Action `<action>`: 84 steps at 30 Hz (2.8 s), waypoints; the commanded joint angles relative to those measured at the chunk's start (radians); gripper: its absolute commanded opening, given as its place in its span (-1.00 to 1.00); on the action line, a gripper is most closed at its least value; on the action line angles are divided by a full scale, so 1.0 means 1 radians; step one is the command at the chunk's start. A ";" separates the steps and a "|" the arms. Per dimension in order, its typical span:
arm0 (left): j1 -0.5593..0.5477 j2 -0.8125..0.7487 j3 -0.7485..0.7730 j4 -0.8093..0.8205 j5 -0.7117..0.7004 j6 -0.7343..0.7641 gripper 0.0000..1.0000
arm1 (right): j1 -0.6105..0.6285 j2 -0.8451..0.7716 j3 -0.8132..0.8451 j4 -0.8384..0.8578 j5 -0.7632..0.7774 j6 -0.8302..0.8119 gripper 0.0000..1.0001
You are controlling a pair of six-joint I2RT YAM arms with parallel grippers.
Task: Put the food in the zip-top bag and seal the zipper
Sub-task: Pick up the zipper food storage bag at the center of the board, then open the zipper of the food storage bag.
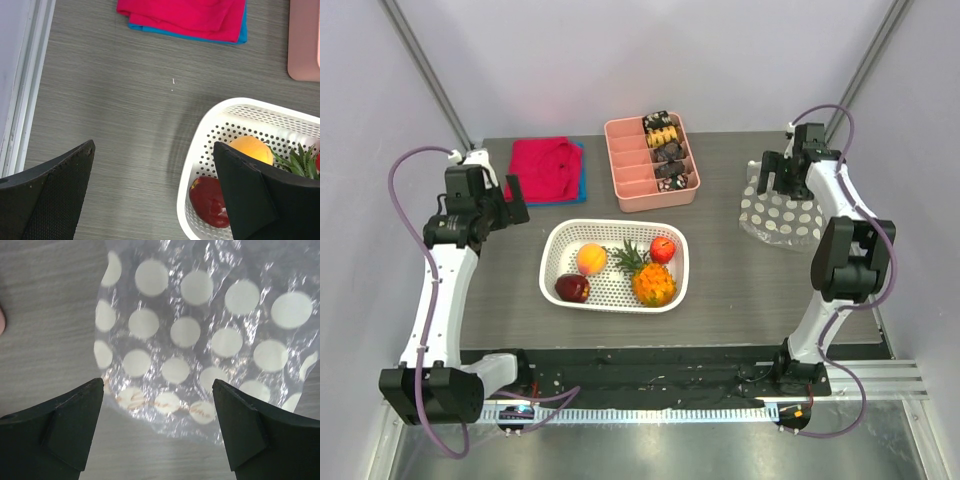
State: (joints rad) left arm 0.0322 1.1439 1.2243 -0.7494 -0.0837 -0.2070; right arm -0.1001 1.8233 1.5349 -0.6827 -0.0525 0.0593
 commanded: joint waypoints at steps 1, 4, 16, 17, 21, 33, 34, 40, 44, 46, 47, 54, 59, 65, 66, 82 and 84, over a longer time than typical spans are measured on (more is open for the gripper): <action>-0.002 0.002 -0.019 0.061 0.030 -0.012 1.00 | -0.003 0.083 0.143 0.003 0.103 0.004 0.90; 0.000 0.014 -0.026 0.061 0.047 -0.011 1.00 | -0.027 0.152 0.226 -0.023 0.121 0.004 0.91; -0.002 0.016 -0.048 0.100 0.076 -0.015 1.00 | -0.253 0.172 0.263 -0.038 -0.009 0.080 0.99; -0.003 0.019 -0.049 0.104 0.078 -0.017 0.99 | -0.257 0.177 0.242 -0.038 -0.004 0.079 0.99; -0.003 0.028 -0.039 0.102 0.078 -0.017 1.00 | -0.276 0.224 0.231 -0.032 -0.014 0.089 0.99; -0.002 0.030 -0.028 0.099 0.127 -0.026 0.99 | -0.305 0.318 0.272 -0.035 -0.182 0.096 -0.50; -0.002 0.033 -0.026 0.099 0.143 -0.025 1.00 | -0.306 0.308 0.272 -0.038 -0.205 0.090 -0.66; -0.002 0.040 0.010 0.093 0.240 0.045 1.00 | -0.303 0.182 0.254 -0.061 -0.424 -0.047 -0.97; -0.003 0.057 0.088 0.042 0.474 0.136 1.00 | -0.287 0.078 0.252 -0.130 -0.648 -0.286 -0.97; -0.006 0.071 0.112 0.022 0.559 0.146 1.00 | -0.273 0.019 0.254 -0.202 -0.725 -0.383 -0.97; -0.009 0.073 0.136 0.019 0.587 0.144 1.00 | -0.253 -0.002 0.254 -0.230 -0.743 -0.432 -0.97; -0.067 0.079 0.198 0.102 0.759 0.095 1.00 | -0.126 -0.234 0.139 -0.455 -0.897 -1.016 -0.97; -0.181 0.138 0.250 0.134 0.768 0.083 1.00 | 0.031 -0.431 0.007 -0.440 -0.871 -1.164 -0.97; -0.376 0.201 0.235 0.209 0.782 0.009 0.90 | 0.191 -0.574 -0.091 -0.284 -0.869 -1.072 -0.97; -0.396 0.214 0.230 0.225 0.797 -0.003 0.89 | 0.206 -0.606 -0.099 -0.253 -0.865 -1.060 -0.97; -0.569 0.270 0.126 0.347 0.841 -0.164 -0.92 | 0.316 -0.662 -0.197 -0.048 -0.762 -0.787 -0.90; -0.569 0.270 0.106 0.380 0.840 -0.233 -1.00 | 0.316 -0.628 -0.211 0.126 -0.609 -0.626 -0.45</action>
State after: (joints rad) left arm -0.5358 1.4082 1.3548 -0.4553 0.7254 -0.3302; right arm 0.2146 1.1728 1.3407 -0.8585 -0.8387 -0.8436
